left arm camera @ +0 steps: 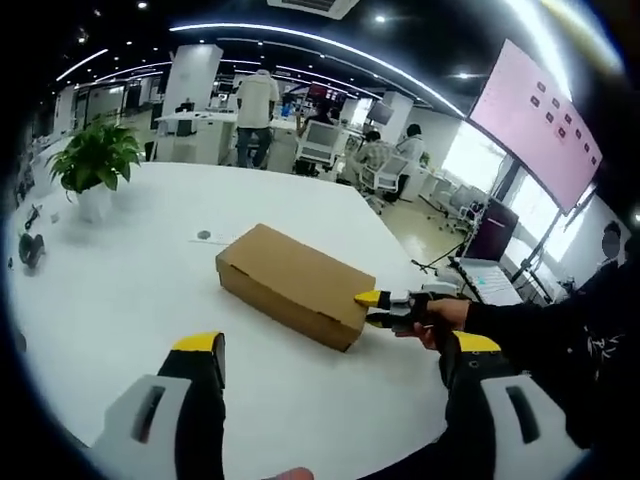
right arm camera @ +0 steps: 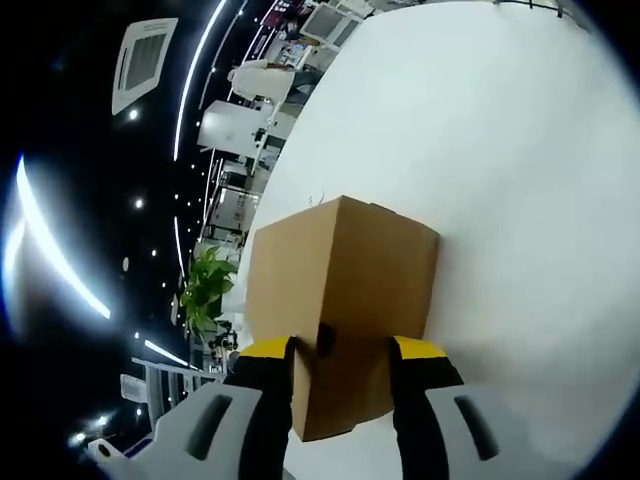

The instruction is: Operate the shoe box by opening the lid, removing the specified soft item, and placing it in the target area until the item is outside and the box remains undamaged.

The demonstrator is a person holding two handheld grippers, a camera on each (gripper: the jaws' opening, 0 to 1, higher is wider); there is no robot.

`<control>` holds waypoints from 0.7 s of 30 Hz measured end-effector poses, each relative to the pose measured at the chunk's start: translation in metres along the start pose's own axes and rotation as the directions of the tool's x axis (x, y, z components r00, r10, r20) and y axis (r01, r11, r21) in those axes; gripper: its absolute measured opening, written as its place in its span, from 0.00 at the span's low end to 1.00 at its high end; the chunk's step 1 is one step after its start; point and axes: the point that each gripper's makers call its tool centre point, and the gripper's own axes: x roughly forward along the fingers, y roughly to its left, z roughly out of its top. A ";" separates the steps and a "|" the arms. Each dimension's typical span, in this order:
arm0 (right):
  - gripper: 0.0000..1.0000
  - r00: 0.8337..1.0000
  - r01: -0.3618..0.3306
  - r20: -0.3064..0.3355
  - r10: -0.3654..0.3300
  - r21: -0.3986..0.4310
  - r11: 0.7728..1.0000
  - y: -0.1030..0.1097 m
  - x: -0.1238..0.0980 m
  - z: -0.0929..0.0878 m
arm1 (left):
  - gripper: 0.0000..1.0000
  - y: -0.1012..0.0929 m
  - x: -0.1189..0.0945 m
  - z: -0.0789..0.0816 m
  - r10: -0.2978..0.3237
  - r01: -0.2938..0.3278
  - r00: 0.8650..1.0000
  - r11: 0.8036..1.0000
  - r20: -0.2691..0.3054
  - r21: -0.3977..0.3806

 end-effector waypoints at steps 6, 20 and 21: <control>0.35 1.000 0.011 0.013 -0.011 -0.001 1.000 0.000 0.000 0.000 | 0.86 0.014 0.021 0.017 -0.111 0.120 0.992 0.978 0.062 -0.169; 0.36 0.999 0.029 0.046 -0.029 -0.009 1.000 -0.001 0.002 0.001 | 0.90 0.084 0.064 0.041 -0.193 0.194 0.981 0.970 0.024 -0.145; 0.36 0.998 0.030 0.047 -0.030 -0.009 1.000 -0.002 0.003 0.002 | 0.90 0.088 0.067 0.042 -0.199 0.200 0.980 0.970 0.020 -0.139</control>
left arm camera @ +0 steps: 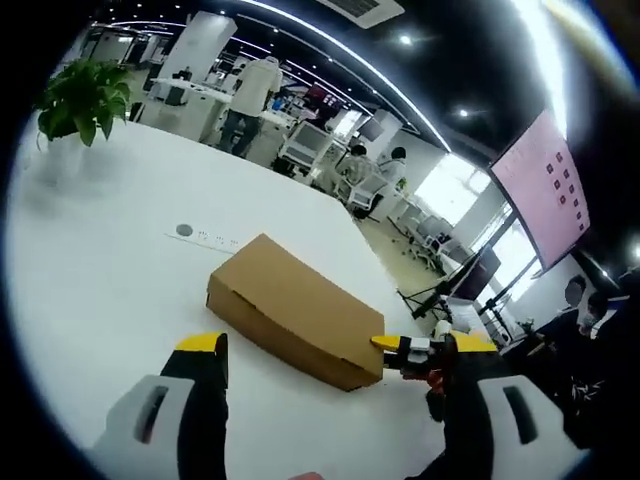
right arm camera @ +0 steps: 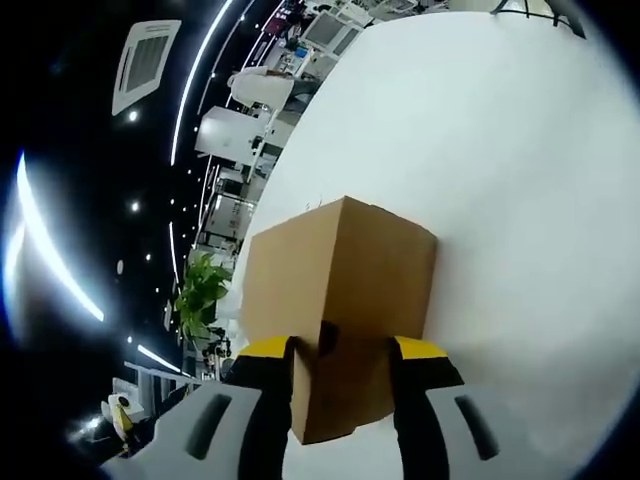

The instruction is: Operate the shoe box by opening the lid, removing the specified soft item, and placing it in the target area until the item is outside and the box remains undamaged.

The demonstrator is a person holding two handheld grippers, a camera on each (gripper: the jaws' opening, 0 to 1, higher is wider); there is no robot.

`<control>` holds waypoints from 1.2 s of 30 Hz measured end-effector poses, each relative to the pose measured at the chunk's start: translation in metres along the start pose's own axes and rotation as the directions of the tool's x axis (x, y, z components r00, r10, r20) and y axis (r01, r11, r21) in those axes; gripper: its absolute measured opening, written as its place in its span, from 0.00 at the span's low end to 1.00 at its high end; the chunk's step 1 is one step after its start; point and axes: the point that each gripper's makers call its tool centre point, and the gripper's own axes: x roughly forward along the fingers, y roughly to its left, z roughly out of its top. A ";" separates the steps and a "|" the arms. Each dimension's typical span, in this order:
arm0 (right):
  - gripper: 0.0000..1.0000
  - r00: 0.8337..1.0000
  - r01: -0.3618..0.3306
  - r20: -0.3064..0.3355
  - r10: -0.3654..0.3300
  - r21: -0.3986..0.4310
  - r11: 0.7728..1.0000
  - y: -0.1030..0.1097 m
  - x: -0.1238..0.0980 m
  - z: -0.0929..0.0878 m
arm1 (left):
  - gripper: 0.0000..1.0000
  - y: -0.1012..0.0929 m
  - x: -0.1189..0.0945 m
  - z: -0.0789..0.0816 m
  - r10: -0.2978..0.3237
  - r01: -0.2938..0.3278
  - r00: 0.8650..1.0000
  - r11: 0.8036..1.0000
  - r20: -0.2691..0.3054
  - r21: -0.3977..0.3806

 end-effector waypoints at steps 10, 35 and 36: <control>0.35 1.000 0.006 0.016 -0.006 -0.006 1.000 0.003 -0.002 -0.002 | 0.92 0.053 0.036 0.039 -0.051 0.058 0.994 0.996 -0.097 0.066; 0.35 1.000 0.012 0.011 -0.011 -0.006 1.000 0.005 -0.002 -0.005 | 0.88 0.130 0.176 0.029 -0.153 0.141 0.929 0.988 -0.337 -0.060; 0.35 1.000 0.011 0.010 -0.011 -0.006 1.000 0.005 -0.002 -0.006 | 0.87 0.132 0.179 0.026 -0.154 0.140 0.925 0.988 -0.347 -0.065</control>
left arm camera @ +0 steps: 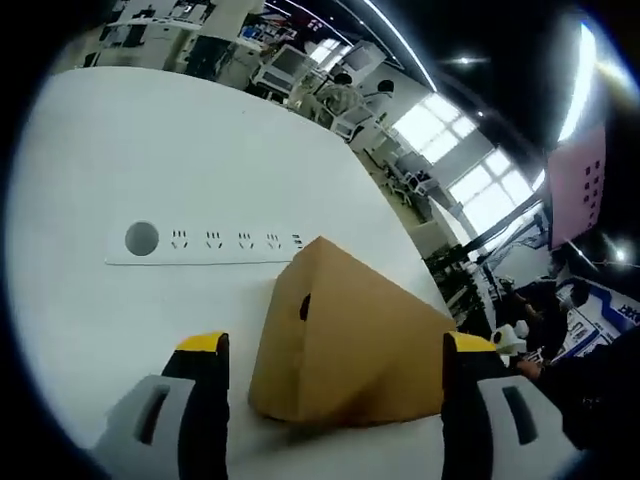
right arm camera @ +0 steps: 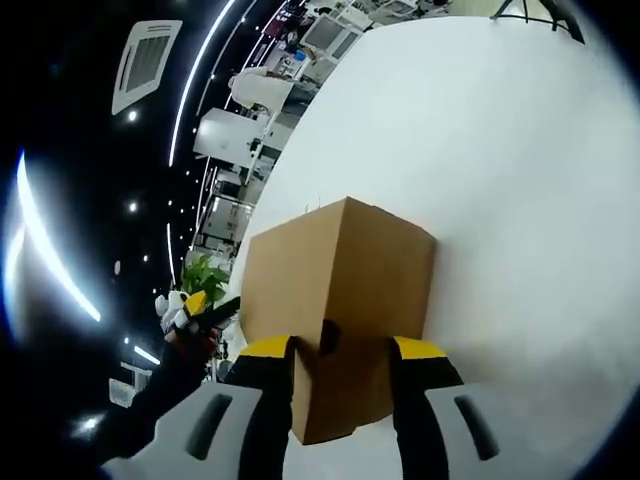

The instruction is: Operate the shoe box by opening the lid, removing the specified soft item, and placing it in the target area until the item is outside and the box remains undamaged.

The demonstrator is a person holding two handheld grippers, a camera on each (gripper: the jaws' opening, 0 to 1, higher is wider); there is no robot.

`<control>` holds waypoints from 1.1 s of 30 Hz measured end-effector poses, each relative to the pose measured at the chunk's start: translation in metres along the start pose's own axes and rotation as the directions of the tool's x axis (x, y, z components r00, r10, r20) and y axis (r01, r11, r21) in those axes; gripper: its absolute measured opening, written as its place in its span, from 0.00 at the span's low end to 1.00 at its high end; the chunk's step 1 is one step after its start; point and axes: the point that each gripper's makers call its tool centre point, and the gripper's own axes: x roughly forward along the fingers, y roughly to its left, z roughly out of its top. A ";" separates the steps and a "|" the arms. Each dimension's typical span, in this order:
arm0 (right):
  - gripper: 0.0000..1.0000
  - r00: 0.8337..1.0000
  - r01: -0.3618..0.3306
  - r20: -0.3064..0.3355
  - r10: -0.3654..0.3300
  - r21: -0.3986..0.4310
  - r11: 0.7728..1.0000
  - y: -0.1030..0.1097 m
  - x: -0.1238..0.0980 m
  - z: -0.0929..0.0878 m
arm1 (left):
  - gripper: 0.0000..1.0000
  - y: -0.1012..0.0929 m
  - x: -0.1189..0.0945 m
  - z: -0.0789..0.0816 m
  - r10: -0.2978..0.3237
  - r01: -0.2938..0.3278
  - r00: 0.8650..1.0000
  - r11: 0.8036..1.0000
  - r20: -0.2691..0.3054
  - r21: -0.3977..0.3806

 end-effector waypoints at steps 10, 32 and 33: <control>0.35 1.000 -0.005 0.001 0.005 -0.003 1.000 0.002 0.000 -0.001 | 0.78 0.013 0.024 -0.012 0.004 -0.005 0.998 1.000 -0.066 -0.029; 0.35 1.000 -0.013 0.004 0.013 -0.005 1.000 0.004 0.003 0.001 | 0.53 0.005 0.033 -0.009 -0.040 0.037 0.998 0.997 -0.053 -0.066; 0.35 1.000 -0.012 0.005 0.013 -0.004 1.000 0.004 0.003 0.001 | 0.53 0.005 0.032 -0.009 -0.041 0.038 0.998 0.997 -0.050 -0.065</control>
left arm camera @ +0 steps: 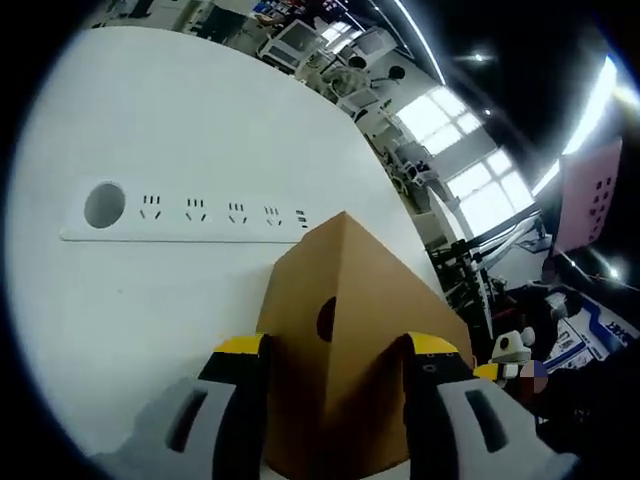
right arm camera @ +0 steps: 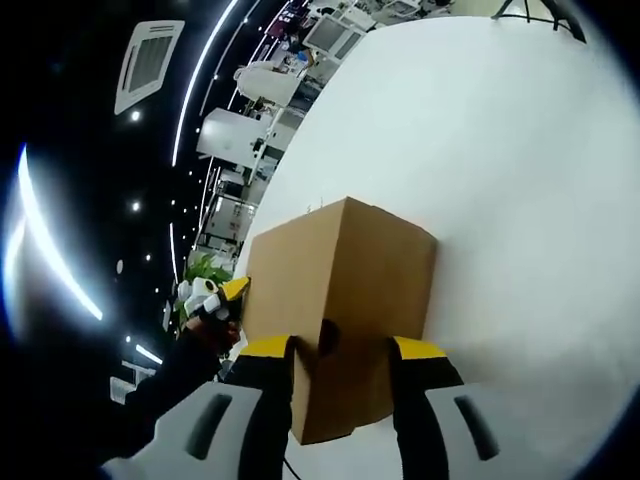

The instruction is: Operate the shoe box by opening the lid, removing the specified soft item, and placing it in the target area until the item is outside and the box remains undamaged.

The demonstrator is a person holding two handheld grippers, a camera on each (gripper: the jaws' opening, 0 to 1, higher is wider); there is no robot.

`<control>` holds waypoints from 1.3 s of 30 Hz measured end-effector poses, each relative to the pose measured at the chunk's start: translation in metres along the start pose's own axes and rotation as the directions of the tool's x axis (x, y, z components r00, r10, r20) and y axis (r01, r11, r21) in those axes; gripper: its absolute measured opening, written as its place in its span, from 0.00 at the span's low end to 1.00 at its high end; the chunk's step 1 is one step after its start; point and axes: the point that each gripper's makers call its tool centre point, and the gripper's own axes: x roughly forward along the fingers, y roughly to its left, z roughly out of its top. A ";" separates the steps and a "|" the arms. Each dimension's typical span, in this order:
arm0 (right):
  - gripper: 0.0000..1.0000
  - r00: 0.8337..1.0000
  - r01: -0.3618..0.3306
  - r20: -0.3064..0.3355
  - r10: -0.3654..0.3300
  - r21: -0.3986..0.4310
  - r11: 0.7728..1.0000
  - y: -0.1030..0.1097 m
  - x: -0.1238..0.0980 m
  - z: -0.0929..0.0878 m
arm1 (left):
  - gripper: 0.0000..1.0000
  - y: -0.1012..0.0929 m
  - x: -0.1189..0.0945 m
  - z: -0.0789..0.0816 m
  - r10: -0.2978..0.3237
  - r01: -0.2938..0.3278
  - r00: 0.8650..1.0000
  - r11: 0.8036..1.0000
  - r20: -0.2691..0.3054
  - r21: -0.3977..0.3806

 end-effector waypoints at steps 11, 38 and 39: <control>0.35 1.000 0.003 0.008 -0.003 -0.001 1.000 -0.001 0.000 0.000 | 0.40 0.001 -0.007 0.006 -0.022 0.023 0.999 0.999 0.033 -0.023; 0.35 1.000 0.009 0.005 -0.009 -0.006 1.000 -0.002 -0.002 0.000 | 0.37 -0.002 -0.009 0.001 -0.009 0.012 0.998 0.999 0.057 -0.049; 0.35 1.000 0.009 0.007 -0.009 -0.007 1.000 -0.002 -0.002 0.000 | 0.37 -0.002 -0.009 0.000 -0.007 0.010 0.998 0.999 0.060 -0.050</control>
